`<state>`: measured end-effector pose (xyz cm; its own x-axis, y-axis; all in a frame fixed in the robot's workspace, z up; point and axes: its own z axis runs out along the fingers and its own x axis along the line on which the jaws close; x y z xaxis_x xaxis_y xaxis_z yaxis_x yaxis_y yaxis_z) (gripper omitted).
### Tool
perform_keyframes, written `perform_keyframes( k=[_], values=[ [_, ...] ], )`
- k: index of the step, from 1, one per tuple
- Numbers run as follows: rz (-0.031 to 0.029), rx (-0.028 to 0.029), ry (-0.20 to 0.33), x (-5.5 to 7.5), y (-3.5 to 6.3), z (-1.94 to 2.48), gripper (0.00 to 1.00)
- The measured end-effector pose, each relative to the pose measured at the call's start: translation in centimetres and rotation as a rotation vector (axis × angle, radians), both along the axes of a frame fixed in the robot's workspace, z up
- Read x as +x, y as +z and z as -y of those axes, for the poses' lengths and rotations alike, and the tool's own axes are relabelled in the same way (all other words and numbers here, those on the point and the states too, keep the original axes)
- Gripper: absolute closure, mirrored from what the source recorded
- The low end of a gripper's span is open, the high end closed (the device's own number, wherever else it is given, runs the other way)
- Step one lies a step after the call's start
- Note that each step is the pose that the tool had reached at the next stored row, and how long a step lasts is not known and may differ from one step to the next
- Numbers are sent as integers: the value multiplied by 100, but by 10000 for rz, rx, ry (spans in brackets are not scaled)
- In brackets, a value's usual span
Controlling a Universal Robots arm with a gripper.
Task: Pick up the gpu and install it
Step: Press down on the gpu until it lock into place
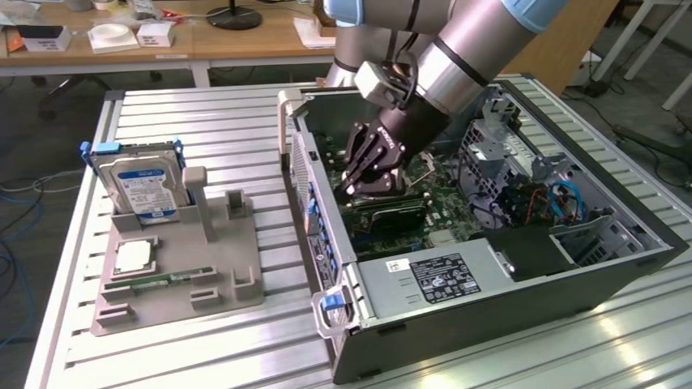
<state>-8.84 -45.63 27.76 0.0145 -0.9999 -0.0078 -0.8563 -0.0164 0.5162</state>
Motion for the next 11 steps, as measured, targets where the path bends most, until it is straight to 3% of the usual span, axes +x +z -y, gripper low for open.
perform_keyframes(
  k=[11],
  values=[
    [-77,-24,0,-6,-63,-7,90]
  ],
)
